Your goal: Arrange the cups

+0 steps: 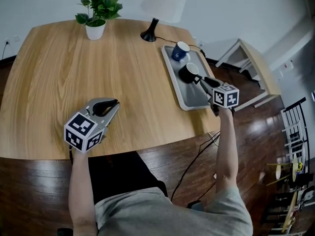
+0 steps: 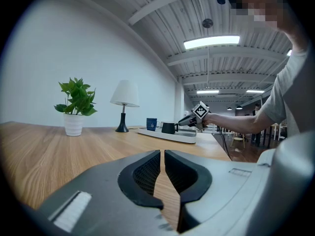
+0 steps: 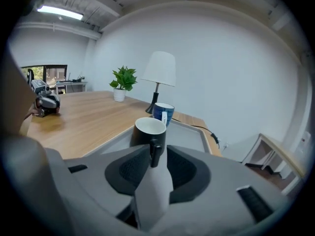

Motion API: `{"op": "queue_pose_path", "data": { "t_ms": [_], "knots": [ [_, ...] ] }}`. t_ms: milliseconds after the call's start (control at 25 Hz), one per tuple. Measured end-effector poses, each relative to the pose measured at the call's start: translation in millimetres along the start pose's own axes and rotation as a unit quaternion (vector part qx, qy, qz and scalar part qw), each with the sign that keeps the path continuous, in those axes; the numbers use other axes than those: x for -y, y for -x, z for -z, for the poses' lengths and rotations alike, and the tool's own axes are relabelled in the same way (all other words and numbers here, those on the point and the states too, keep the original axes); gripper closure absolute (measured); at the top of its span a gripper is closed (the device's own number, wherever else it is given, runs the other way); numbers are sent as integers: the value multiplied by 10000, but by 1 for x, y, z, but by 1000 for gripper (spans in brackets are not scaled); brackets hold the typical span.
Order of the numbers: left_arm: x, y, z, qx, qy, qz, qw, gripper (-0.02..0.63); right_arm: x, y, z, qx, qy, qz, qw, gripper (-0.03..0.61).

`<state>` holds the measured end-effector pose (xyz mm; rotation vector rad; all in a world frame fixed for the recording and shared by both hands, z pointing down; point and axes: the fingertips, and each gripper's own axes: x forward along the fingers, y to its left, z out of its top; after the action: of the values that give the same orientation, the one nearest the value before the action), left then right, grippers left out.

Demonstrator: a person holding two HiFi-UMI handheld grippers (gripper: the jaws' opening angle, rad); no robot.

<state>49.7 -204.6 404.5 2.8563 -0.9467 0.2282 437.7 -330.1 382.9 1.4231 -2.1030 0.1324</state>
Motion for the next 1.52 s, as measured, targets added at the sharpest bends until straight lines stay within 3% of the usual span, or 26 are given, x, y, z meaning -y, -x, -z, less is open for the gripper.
{"op": "queue_pose_path", "data": {
  "t_ms": [120, 200, 280, 400, 600, 680, 960, 1520],
  "knots": [
    [0, -2, 1, 10, -10, 3, 10000, 577, -45, 24, -39, 658, 278, -25, 9974, 463],
    [0, -3, 1, 18, -19, 3, 10000, 577, -107, 37, -73, 1365, 389, -645, 9878, 492],
    [1, -4, 1, 32, -18, 4, 10000, 577, -178, 40, -96, 1873, 319, -1535, 9697, 497],
    [1, -4, 3, 38, -19, 20, 10000, 577, -269, 24, -104, 2080, 247, -2535, 9444, 499],
    [-3, -2, 5, 58, 28, -137, 9999, 577, -352, -16, -109, 2138, 63, -3072, 9273, 499],
    [-5, -1, 5, 64, 52, -198, 9998, 577, -369, -24, -114, 2213, -76, -3127, 9237, 499],
    [-17, 14, 4, 126, 150, -472, 9987, 577, -381, -37, -110, 2078, -200, -2942, 9327, 500],
    [-19, 20, 3, 10, 111, -443, 9990, 577, -390, -37, -114, 2105, -258, -2951, 9316, 502]
  ]
}}
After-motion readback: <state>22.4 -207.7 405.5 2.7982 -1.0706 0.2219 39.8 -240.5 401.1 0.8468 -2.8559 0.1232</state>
